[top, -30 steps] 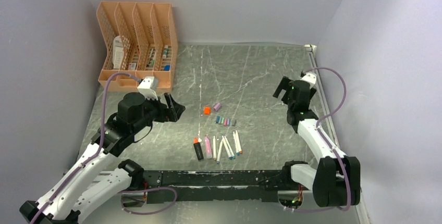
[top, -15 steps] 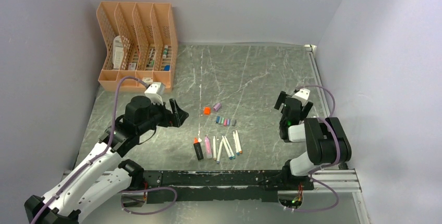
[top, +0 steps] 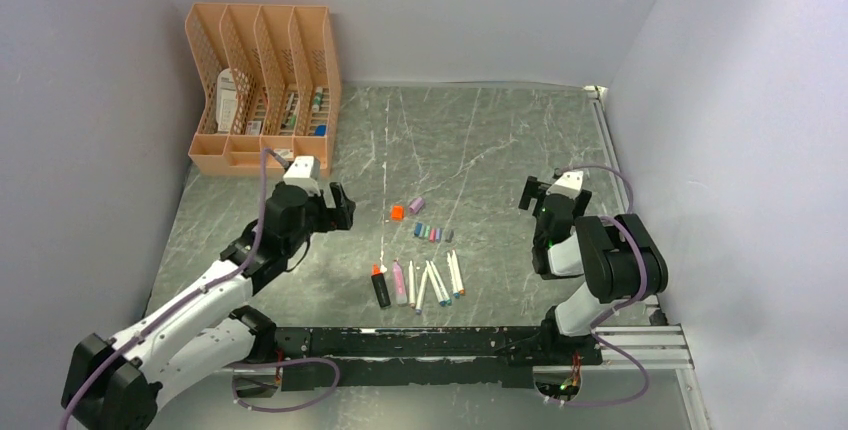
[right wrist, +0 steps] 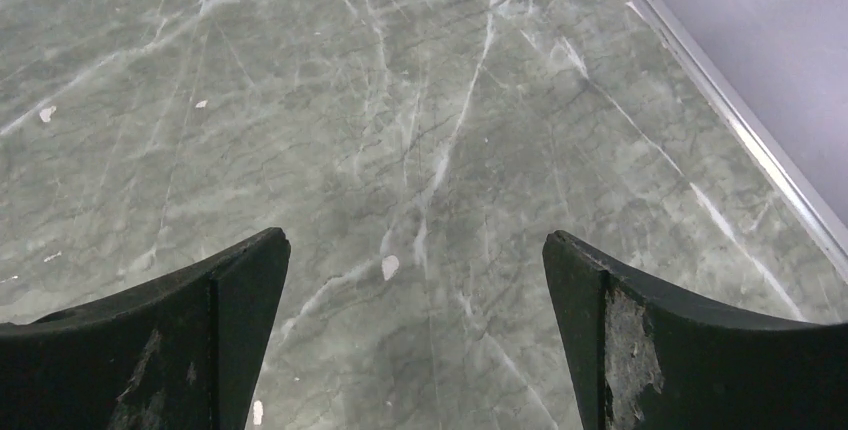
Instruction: Open the pen caps
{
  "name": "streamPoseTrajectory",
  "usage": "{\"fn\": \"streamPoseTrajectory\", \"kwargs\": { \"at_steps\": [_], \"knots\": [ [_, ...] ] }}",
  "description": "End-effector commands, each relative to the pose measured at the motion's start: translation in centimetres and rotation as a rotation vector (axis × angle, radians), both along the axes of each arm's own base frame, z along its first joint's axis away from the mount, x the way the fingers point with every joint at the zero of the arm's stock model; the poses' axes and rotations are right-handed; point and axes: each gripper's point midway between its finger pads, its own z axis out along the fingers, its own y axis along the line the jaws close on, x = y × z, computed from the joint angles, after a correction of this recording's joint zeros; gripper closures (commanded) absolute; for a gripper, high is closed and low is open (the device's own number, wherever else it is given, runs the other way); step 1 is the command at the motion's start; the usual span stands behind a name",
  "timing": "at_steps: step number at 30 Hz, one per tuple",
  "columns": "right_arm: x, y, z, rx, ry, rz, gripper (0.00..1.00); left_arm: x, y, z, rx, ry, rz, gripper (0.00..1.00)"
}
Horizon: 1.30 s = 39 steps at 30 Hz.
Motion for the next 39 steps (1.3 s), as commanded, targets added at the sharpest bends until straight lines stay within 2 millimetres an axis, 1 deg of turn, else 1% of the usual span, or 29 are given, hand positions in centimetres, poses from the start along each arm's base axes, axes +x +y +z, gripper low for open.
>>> {"fn": "streamPoseTrajectory", "kwargs": {
  "at_steps": [1, 3, 4, 5, 6, 8, 10, 11, 12, 14, 17, 20, 22, 25, 26, 27, 29, 31, 33, 34, 36, 39],
  "knots": [
    [0.7, 0.0, 2.2, -0.031, -0.094, 0.007, 0.0, 4.1, 4.0, 2.0, 0.192, -0.216, 0.205, 0.0],
    [0.6, 0.1, 1.7, -0.021, -0.071, 0.006, 0.0, 5.0, 6.1, 1.7, 0.296, -0.248, 0.295, 0.0],
    [0.7, 0.1, 2.0, -0.022, -0.081, 0.006, 0.0, 5.3, 6.9, 1.4, 0.343, -0.267, 0.317, 0.0],
    [0.7, 0.1, 2.1, -0.031, -0.09, 0.008, 0.0, 5.8, 7.6, 0.9, 0.384, -0.288, 0.317, 0.0],
    [0.6, 0.0, 2.0, -0.028, -0.087, 0.007, 0.0, 6.1, 7.8, 0.1, 0.414, -0.302, 0.277, 0.01],
    [0.6, 0.1, 1.9, -0.027, -0.081, 0.007, 0.0, 7.1, 8.7, -1.2, 0.433, -0.335, 0.221, 0.0],
    [0.6, 0.1, 2.1, -0.032, -0.088, 0.01, 0.0, 7.6, 10.3, -2.8, 0.436, -0.32, 0.245, 0.0],
    [0.6, 0.2, 2.0, -0.033, -0.085, 0.013, 0.0, 7.9, 10.8, -4.0, 0.447, -0.302, 0.247, 0.0],
    [0.6, 0.2, 2.1, -0.036, -0.089, 0.015, 0.0, 8.1, 11.3, -4.8, 0.456, -0.289, 0.258, 0.0],
    [0.6, 0.2, 2.0, -0.036, -0.085, 0.013, 0.0, 8.7, 12.0, -5.8, 0.464, -0.28, 0.275, 0.0],
    [0.6, 0.3, 2.1, -0.037, -0.087, 0.014, 0.0, 9.9, 12.3, -6.2, 0.484, -0.271, 0.278, 0.0],
    [0.6, 0.3, 2.1, -0.037, -0.089, 0.015, 0.0, 10.9, 13.2, -5.7, 0.487, -0.312, 0.313, 0.0],
    [0.6, 0.3, 2.1, -0.037, -0.088, 0.016, 0.0, 11.5, 13.5, -6.2, 0.47, -0.306, 0.313, 0.0],
    [0.6, 0.3, 2.1, -0.036, -0.088, 0.016, 0.0, 12.0, 15.2, -6.5, 0.42, -0.331, 0.371, 0.0],
    [0.6, 0.3, 2.1, -0.037, -0.087, 0.015, 0.0, 12.0, 15.6, -7.0, 0.393, -0.3, 0.366, 0.01],
    [0.6, 0.3, 2.0, -0.037, -0.086, 0.015, 0.0, 11.9, 15.8, -7.6, 0.375, -0.278, 0.36, 0.01],
    [0.7, 0.3, 2.0, -0.036, -0.084, 0.016, 0.0, 11.8, 16.2, -7.8, 0.355, -0.303, 0.367, 0.0],
    [0.6, 0.3, 2.0, -0.036, -0.084, 0.015, 0.0, 11.7, 16.3, -7.9, 0.331, -0.293, 0.347, 0.0],
    [0.7, 0.3, 2.0, -0.035, -0.083, 0.017, 0.0, 12.0, 15.7, -7.9, 0.335, -0.304, 0.302, 0.01],
    [0.7, 0.3, 2.0, -0.035, -0.084, 0.016, 0.0, 12.1, 15.6, -7.7, 0.337, -0.32, 0.298, 0.0],
    [0.7, 0.3, 2.0, -0.035, -0.083, 0.017, 0.0, 12.0, 15.6, -8.0, 0.338, -0.296, 0.293, 0.0],
    [0.7, 0.3, 2.0, -0.035, -0.085, 0.016, 0.0, 12.0, 15.5, -7.9, 0.336, -0.308, 0.293, 0.0]
  ]
}}
